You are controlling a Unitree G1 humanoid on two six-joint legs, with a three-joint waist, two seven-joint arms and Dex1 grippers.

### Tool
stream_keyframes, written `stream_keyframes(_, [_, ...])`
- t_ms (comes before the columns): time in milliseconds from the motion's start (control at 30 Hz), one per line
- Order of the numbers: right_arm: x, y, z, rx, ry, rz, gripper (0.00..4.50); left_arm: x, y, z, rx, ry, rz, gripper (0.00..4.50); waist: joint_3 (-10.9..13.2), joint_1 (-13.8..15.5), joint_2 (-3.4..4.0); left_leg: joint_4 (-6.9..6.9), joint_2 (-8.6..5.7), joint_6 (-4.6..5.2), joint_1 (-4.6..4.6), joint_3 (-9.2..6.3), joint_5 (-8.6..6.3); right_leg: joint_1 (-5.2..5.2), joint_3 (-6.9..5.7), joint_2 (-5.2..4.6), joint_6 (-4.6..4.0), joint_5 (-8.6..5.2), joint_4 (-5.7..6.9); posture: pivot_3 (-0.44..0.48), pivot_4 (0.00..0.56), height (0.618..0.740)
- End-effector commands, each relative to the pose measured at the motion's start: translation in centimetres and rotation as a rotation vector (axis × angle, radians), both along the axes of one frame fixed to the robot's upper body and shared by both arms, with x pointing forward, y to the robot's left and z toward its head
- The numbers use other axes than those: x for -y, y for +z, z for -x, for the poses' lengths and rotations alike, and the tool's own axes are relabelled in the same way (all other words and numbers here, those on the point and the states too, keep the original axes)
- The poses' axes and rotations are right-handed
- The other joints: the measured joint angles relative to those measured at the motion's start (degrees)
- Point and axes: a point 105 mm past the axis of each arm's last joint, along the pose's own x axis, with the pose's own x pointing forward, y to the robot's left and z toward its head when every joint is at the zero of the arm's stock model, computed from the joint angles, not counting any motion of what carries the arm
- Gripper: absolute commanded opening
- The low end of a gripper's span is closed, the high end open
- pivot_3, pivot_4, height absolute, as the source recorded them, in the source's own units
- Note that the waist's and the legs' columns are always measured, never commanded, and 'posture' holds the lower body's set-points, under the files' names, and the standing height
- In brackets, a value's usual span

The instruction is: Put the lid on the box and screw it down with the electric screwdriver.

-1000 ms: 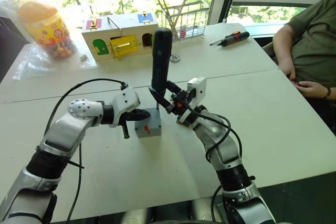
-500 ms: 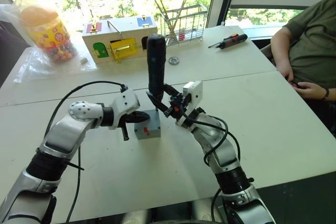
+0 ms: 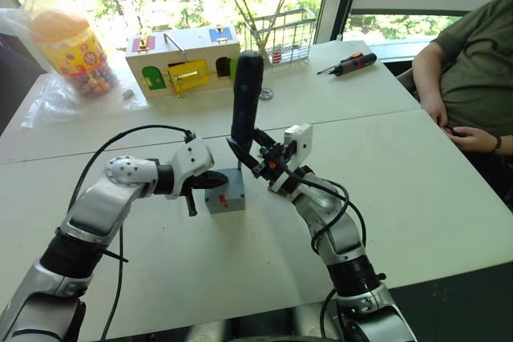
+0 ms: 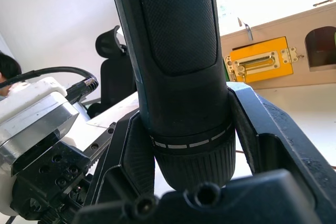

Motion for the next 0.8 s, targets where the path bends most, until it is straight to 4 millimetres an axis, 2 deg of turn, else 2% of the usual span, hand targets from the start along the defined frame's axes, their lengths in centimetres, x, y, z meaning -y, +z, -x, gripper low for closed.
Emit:
stream_keyframes(33, [-0.94,-6.95,0.54,-0.241,0.033,0.153,1.83,-0.58,-1.58,0.43,-0.057,0.017,-0.035,0.00,0.0,0.0,0.00,0.00,0.00,0.00,0.00,0.00,0.00,0.00,0.00,0.00,0.00,0.00,0.00,0.000,0.150,0.740])
stream_keyframes(333, [-0.61,-7.81,-0.03,-0.277,0.002,0.185,1.83,-0.79,-1.59,0.48,-0.059,0.026,-0.038,0.00,-0.5,0.1,0.11,-0.04,0.00,0.01,0.02,-0.01,-0.01,0.03,0.01,0.00,-0.03,-0.02,-0.04,0.000,0.150,0.740])
stream_keyframes(800, [-0.68,-7.24,0.00,-0.254,0.003,0.174,1.83,-0.59,-1.66,0.36,-0.058,0.022,-0.039,0.00,-0.6,0.1,0.12,-0.09,0.00,0.00,0.02,-0.02,-0.01,0.03,0.07,0.00,-0.05,-0.04,-0.08,0.000,0.150,0.740])
